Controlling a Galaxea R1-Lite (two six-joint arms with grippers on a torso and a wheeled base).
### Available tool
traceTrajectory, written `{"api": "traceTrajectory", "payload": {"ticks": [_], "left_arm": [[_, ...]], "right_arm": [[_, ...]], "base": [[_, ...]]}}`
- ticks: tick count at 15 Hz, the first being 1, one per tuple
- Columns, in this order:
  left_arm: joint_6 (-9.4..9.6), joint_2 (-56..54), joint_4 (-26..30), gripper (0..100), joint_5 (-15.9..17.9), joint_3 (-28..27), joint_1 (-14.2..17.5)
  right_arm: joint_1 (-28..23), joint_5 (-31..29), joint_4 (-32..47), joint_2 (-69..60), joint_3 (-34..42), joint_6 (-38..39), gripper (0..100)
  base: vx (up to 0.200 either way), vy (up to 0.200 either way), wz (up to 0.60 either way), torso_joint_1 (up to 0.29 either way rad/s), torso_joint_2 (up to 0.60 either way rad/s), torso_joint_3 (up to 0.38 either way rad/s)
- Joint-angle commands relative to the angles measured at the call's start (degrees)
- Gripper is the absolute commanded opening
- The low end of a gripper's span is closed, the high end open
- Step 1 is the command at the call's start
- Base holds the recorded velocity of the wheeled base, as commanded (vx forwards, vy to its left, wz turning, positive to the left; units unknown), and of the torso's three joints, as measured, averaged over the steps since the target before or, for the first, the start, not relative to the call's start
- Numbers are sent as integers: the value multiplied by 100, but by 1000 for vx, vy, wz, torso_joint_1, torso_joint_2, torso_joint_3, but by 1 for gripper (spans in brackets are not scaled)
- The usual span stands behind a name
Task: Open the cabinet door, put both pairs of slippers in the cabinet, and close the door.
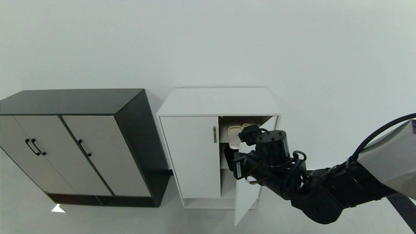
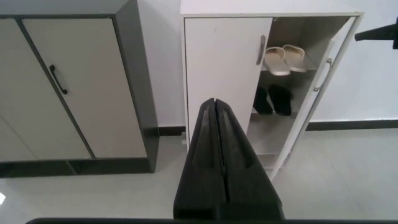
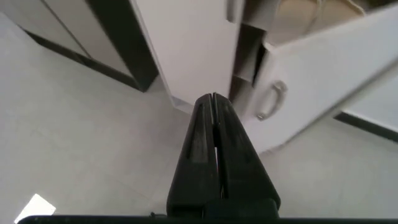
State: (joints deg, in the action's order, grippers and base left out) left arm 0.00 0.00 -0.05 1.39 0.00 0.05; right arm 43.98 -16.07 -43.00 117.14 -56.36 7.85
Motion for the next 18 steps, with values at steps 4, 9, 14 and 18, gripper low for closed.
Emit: {"api": "traceTrajectory", "payload": {"ticks": [4,9,14,18], "left_arm": [[0,9,-4,0,10,0,4],[9,0,-4,0,10,0,4],[9,0,-4,0,10,0,4],[26,0,-4,0,28,0,4]], "right_arm": [[-294,7,-385,63,485,-407,0],[-434,77,-446,81,846,-451,0],[-443,77,-930,-16,1619,-416,0],[-443,86,-1369,-77,2111,-407,0]], "base": [[0,0,0,0,0,0],[120,0,0,-5,0,2],[200,0,0,8,3,2],[50,0,0,1,1,1]]}}
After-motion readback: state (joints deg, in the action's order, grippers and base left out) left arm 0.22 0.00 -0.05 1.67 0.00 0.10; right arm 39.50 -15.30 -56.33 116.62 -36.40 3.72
